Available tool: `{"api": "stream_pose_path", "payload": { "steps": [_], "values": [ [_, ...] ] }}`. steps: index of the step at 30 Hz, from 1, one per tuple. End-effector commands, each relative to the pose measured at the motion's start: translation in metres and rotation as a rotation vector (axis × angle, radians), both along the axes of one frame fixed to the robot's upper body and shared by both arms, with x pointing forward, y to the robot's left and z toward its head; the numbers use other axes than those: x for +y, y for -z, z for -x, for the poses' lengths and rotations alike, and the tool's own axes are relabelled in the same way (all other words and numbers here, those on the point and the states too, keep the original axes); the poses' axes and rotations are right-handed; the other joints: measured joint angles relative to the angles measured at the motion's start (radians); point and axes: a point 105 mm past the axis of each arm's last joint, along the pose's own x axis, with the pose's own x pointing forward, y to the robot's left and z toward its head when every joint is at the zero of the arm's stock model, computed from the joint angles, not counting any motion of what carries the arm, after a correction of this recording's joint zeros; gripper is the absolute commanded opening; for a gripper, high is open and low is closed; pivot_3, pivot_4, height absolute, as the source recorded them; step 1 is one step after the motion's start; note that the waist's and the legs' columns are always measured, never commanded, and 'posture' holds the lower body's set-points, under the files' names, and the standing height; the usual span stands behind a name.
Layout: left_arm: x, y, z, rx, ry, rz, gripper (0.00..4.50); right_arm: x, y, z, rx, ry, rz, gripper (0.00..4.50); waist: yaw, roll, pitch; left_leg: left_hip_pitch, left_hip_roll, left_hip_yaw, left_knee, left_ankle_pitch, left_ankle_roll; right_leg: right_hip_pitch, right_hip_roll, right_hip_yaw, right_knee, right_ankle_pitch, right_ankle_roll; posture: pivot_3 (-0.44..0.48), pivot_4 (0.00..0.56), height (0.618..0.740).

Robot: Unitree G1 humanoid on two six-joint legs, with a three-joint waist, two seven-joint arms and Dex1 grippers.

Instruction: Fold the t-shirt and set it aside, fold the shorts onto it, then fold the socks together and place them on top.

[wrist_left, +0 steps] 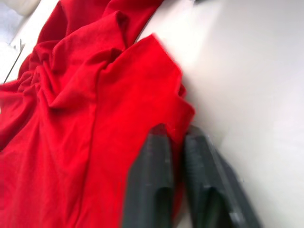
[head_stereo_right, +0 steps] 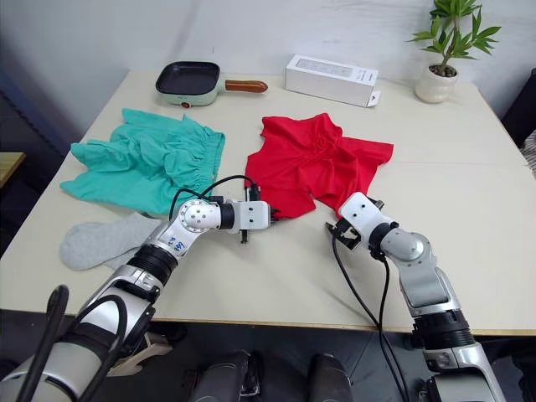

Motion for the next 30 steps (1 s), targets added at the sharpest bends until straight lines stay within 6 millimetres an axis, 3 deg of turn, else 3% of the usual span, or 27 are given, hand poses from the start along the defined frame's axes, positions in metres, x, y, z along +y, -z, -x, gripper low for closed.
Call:
{"api": "stream_pose_path", "payload": {
  "steps": [1,10,13,25,30],
  "values": [
    [0.001,0.006,0.005,0.042,-0.002,0.022,0.04,-0.001,-0.003,0.0,-0.021,0.038,0.024,4.5,-0.003,0.0,0.0,0.0,0.0,0.0,0.0,0.0,0.0,0.0,0.0,0.0,0.001,0.0,0.0,0.0,0.15,0.74],
    [0.01,-0.003,0.004,0.038,-0.047,0.087,0.04,-0.005,0.014,-0.008,0.005,0.119,0.079,4.5,-0.021,0.0,0.0,0.0,0.0,0.0,0.0,0.0,0.0,0.001,0.001,-0.001,0.002,0.0,0.0,0.0,0.15,0.74],
    [0.015,-0.009,0.003,0.032,-0.065,0.107,0.0,-0.009,0.016,-0.009,0.015,0.143,0.084,3.92,-0.019,0.0,0.0,0.001,0.0,0.0,0.0,0.0,-0.001,0.001,0.0,0.0,0.002,0.0,0.0,0.0,0.15,0.74],
    [0.026,-0.022,0.006,-0.006,-0.072,0.166,0.0,-0.016,0.013,-0.007,0.033,0.148,0.061,0.05,-0.018,0.0,0.0,-0.001,0.0,-0.001,0.0,0.0,-0.001,0.001,0.0,-0.001,0.002,0.0,0.0,0.0,0.15,0.74],
    [0.041,-0.034,0.01,-0.034,-0.077,0.217,0.0,-0.028,0.002,0.003,0.031,0.099,0.073,0.05,-0.017,0.0,0.0,-0.002,0.0,-0.002,-0.001,0.0,-0.001,0.0,0.001,-0.002,0.002,0.0,0.0,0.0,0.15,0.74]
  ]
}}
